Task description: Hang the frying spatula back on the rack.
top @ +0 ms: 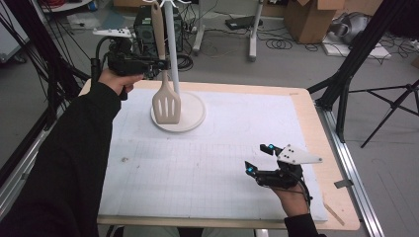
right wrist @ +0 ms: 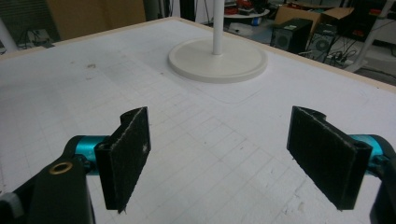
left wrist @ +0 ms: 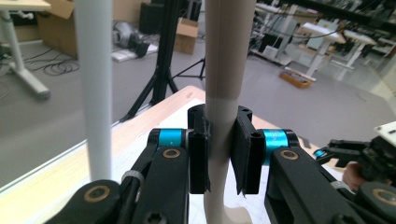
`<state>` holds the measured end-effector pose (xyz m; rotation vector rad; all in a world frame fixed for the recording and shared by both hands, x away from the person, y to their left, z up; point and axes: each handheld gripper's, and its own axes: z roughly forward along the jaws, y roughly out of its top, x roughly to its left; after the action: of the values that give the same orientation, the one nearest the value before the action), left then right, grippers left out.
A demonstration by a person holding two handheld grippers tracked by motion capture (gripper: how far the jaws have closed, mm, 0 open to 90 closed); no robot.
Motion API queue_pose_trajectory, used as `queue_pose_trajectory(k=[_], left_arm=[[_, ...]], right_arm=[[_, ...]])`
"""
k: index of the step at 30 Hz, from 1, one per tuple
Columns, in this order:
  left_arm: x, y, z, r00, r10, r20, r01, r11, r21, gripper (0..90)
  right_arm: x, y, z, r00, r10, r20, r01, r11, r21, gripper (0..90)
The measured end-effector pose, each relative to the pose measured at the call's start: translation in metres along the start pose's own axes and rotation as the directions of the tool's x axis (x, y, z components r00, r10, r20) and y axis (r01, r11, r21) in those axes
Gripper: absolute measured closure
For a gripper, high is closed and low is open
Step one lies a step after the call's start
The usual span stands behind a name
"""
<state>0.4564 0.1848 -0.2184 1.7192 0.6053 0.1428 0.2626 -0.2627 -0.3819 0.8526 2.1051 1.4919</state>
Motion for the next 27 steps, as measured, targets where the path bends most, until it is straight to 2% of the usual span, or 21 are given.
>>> queue_pose_trajectory(k=[9,13,21,22,27], left_arm=[[0.001,0.005,0.002,0.9999,0.0,0.015,0.0,1.0,0.007,77.8],[0.002,0.004,0.006,0.9998,-0.005,0.019,0.004,0.9996,0.029,77.8],[0.002,0.002,0.016,0.9999,0.001,0.011,-0.001,0.9987,0.05,77.7],[0.001,0.001,0.018,1.0,0.001,-0.002,0.0,0.9986,0.053,77.4],[-0.001,-0.001,0.018,1.0,-0.002,-0.008,0.002,0.9991,0.043,76.5]], right_arm=[[0.0,0.0,0.001,1.0,0.004,-0.006,-0.004,1.0,0.009,20.3],[0.0,-0.001,0.001,1.0,0.003,-0.008,-0.003,1.0,0.01,20.3],[-0.001,-0.001,0.001,1.0,0.006,-0.008,-0.006,1.0,0.012,20.3],[-0.001,-0.001,0.001,1.0,0.004,-0.006,-0.004,1.0,0.011,20.3],[-0.002,-0.002,0.0,1.0,0.008,-0.002,-0.007,1.0,0.013,20.3]])
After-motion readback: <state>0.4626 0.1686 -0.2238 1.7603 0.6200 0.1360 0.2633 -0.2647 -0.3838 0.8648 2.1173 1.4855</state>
